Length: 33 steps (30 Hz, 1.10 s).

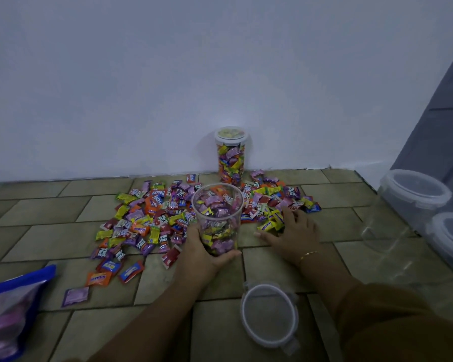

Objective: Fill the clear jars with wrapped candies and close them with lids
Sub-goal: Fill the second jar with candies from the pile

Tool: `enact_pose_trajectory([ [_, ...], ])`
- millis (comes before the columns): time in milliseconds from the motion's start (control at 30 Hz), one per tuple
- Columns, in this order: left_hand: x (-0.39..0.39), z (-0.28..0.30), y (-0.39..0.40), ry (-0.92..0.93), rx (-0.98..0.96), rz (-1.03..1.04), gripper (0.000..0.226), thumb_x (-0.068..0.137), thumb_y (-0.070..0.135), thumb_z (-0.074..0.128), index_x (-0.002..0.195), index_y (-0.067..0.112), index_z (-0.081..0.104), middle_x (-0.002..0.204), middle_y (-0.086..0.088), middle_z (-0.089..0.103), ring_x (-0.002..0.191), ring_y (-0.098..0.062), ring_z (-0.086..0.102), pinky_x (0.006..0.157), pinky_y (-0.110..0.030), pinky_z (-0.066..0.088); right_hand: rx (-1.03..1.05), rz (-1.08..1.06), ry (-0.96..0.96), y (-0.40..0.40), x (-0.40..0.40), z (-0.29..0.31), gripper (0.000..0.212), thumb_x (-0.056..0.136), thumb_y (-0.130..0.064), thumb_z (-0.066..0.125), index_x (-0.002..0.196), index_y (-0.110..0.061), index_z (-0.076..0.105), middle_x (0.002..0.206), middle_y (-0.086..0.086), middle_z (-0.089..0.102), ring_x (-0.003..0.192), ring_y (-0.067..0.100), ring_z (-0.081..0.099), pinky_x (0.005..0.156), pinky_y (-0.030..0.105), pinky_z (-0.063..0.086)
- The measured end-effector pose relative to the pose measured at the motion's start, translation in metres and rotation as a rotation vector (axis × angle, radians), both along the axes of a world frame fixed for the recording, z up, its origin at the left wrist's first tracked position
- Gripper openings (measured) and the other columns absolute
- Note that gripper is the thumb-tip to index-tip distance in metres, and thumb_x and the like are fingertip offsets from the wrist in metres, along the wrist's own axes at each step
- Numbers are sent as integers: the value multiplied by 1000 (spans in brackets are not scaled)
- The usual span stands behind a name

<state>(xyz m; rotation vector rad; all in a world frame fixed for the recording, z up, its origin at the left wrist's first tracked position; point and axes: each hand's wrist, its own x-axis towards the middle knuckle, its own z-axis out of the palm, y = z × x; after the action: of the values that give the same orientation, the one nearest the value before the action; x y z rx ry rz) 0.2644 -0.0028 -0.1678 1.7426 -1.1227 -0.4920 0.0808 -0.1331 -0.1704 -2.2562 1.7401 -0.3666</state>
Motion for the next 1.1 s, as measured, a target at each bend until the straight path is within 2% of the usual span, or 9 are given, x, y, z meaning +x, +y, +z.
enact_pose_trajectory([
  [200, 3, 0, 0, 8, 2, -7, 83, 51, 47, 88, 114, 27, 39, 107, 18, 56, 97, -3, 57, 72, -9, 42, 57, -42, 55, 1, 29, -3, 79, 78, -78, 38, 142, -32, 31, 152, 15, 20, 141, 34, 16, 112, 54, 13],
  [400, 2, 0, 0, -4, -4, -10, 81, 52, 46, 88, 113, 25, 38, 104, 19, 56, 93, -1, 57, 72, -10, 42, -201, 26, -87, 17, 30, -8, 27, 82, -26, 66, 103, -9, 63, 108, 16, 61, 101, 36, 55, 85, 43, 41],
  [500, 2, 0, 2, 1, -9, -22, 80, 54, 45, 87, 112, 29, 36, 102, 24, 53, 91, 5, 54, 73, -11, 42, -209, 116, -84, 20, 24, -13, 22, 68, -6, 74, 88, -5, 66, 89, 18, 63, 81, 39, 59, 67, 41, 48],
  [633, 2, 1, 2, 29, 2, -37, 78, 56, 42, 88, 113, 28, 35, 102, 24, 52, 93, 1, 55, 79, -17, 43, -138, 124, -113, 21, 15, -4, 25, 80, -4, 62, 106, -6, 65, 104, 15, 59, 98, 33, 53, 80, 35, 42],
  [733, 3, 1, 3, 40, 9, -55, 78, 57, 39, 88, 112, 27, 35, 102, 23, 51, 93, 0, 55, 79, -17, 43, -13, -22, -318, 20, 13, 15, 9, 87, -9, 57, 81, -14, 63, 88, 11, 58, 83, 25, 53, 69, 27, 35],
  [833, 3, 1, 3, 43, 10, -75, 79, 57, 39, 88, 113, 28, 34, 103, 25, 50, 95, -2, 55, 82, -18, 43, 69, -151, -607, 18, 18, 35, 34, 87, -14, 59, 58, -20, 43, 59, 1, 42, 54, 15, 35, 60, 26, 31],
  [967, 4, 1, 5, 39, 18, -90, 81, 55, 39, 89, 114, 29, 34, 104, 23, 50, 98, -5, 55, 84, -21, 44, 103, -124, -1030, 29, 35, 83, 22, 87, -14, 61, 66, -15, 54, 59, 6, 46, 51, 17, 39, 53, 31, 44],
  [1033, 4, 0, 7, 35, 30, -91, 82, 54, 42, 89, 113, 29, 34, 105, 20, 52, 101, -7, 57, 88, -25, 47, 101, -42, -1160, 40, 47, 111, 14, 88, -11, 61, 74, -14, 59, 64, 4, 51, 52, 14, 44, 46, 23, 45],
  [1100, 3, -1, 9, 40, 41, -91, 84, 51, 45, 89, 114, 29, 35, 109, 16, 54, 103, -8, 57, 90, -27, 48, 109, 33, -1242, 49, 58, 130, 16, 89, -12, 61, 76, -21, 61, 69, 2, 54, 59, 14, 48, 50, 28, 49],
])
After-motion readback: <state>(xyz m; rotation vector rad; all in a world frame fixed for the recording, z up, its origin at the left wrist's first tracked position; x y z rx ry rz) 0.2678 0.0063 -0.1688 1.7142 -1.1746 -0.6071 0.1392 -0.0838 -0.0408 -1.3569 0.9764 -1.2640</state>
